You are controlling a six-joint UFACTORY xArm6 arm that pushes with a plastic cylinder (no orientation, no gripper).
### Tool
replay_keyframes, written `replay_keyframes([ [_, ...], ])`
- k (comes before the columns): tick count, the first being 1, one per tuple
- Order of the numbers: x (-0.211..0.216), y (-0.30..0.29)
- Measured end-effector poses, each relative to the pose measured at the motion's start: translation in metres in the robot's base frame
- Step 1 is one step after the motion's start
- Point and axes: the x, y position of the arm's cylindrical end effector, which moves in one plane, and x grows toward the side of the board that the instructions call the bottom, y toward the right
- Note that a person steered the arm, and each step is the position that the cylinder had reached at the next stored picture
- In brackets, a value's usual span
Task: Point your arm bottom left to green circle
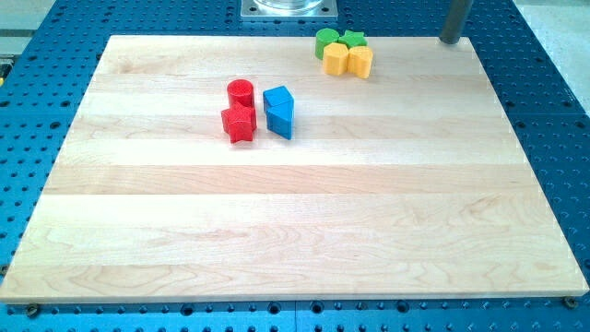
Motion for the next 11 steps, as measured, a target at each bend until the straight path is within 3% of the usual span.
replay_keyframes([
  [2,0.001,-0.034],
  [3,0.001,-0.118],
  [5,0.001,-0.146],
  [7,0.002,-0.268],
  [9,0.002,-0.295],
  [11,0.074,-0.296],
])
